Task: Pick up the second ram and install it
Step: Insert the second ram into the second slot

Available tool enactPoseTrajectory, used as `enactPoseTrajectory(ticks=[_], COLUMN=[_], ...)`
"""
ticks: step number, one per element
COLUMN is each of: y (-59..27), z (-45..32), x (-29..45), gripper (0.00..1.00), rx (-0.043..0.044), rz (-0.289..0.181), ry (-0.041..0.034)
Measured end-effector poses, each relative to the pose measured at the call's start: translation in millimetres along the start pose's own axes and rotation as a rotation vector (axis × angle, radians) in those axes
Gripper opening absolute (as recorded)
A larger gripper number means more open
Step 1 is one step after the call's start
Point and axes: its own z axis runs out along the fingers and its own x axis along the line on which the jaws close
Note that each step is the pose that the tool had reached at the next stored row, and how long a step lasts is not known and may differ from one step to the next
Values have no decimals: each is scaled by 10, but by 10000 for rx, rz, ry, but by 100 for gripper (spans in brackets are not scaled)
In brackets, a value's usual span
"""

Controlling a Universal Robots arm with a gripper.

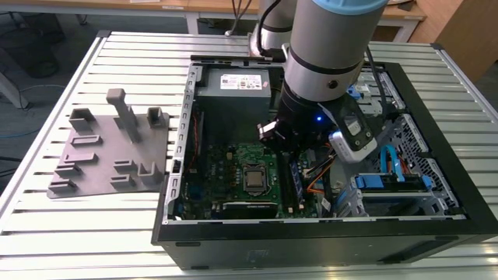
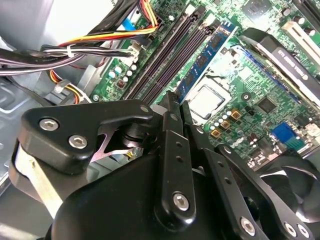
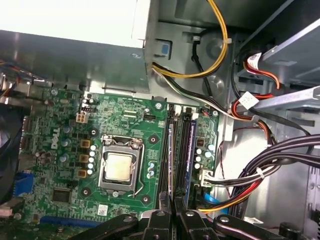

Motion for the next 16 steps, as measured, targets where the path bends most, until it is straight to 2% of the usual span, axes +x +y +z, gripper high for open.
enactPoseTrajectory(ticks=[16], y=[0], z=[2], x=[0], gripper=[14], rx=[30], rz=[894], ry=[-38])
